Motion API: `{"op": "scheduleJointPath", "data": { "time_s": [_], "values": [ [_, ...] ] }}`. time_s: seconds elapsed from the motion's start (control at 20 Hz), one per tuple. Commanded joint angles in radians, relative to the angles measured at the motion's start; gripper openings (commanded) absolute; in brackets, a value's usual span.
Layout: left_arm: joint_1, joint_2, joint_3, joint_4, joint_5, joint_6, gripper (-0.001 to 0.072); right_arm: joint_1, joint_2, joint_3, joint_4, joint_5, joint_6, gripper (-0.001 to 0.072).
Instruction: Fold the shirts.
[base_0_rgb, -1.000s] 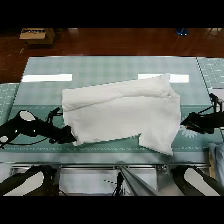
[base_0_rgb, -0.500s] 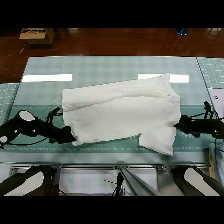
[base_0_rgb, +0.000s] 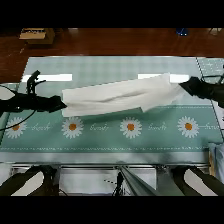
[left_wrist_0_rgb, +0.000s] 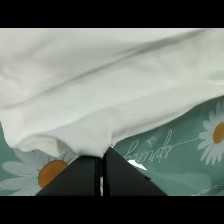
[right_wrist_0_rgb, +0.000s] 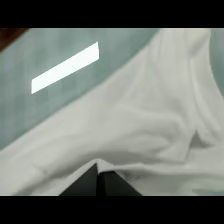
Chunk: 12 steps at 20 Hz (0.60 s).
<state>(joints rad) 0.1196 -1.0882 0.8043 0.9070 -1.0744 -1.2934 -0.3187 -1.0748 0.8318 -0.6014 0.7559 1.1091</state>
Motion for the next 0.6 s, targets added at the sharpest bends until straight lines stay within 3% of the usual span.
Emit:
{"op": "scheduleJointPath", "data": {
  "time_s": [0.0,0.4,0.55],
  "values": [
    [0.000,-0.042,0.066,-0.018,0.122,-0.063,0.0019,0.135,-0.111,0.104,0.024,-0.310,0.069,0.0022],
    [0.000,-0.245,0.079,-0.106,0.357,-0.065,0.0018,0.216,-0.476,0.383,0.015,-0.339,0.072,0.0022],
    [-0.002,-0.328,0.079,-0.108,0.356,-0.065,0.0019,0.214,-0.527,0.389,-0.025,-0.326,0.072,0.0022]
  ]
}}
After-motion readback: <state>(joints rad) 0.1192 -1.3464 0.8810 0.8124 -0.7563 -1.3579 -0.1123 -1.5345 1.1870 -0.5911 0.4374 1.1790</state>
